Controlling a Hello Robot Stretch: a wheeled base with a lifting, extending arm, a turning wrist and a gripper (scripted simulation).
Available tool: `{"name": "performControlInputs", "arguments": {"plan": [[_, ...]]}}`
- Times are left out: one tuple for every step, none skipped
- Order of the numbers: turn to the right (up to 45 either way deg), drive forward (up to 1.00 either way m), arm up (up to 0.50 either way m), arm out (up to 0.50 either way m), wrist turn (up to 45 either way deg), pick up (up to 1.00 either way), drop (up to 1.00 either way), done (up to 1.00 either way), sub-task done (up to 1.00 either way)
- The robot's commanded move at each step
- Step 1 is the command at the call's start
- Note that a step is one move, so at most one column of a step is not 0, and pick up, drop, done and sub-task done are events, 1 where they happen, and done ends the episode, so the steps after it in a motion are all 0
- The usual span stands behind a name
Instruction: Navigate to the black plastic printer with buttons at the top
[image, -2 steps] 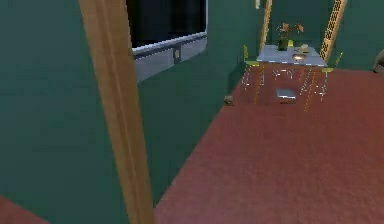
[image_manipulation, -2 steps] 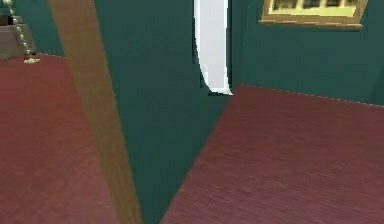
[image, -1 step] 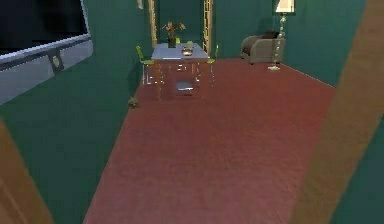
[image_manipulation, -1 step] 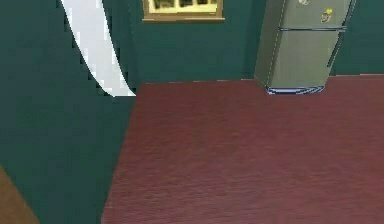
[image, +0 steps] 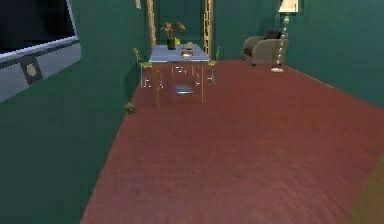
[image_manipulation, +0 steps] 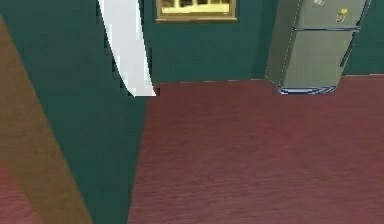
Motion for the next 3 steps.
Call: {"name": "performControlInputs", "arguments": {"plan": [[12.0, 0.00, 0.00, 0.00, 0.0, 0.00, 0.00, 0.00, 0.00], [0.0, 0.45, 0.00, 0.00, 0.0, 0.00, 0.00, 0.00, 0.00], [-15.0, 0.00, 0.00, 0.00, 0.0, 0.00, 0.00, 0.00, 0.00]]}}
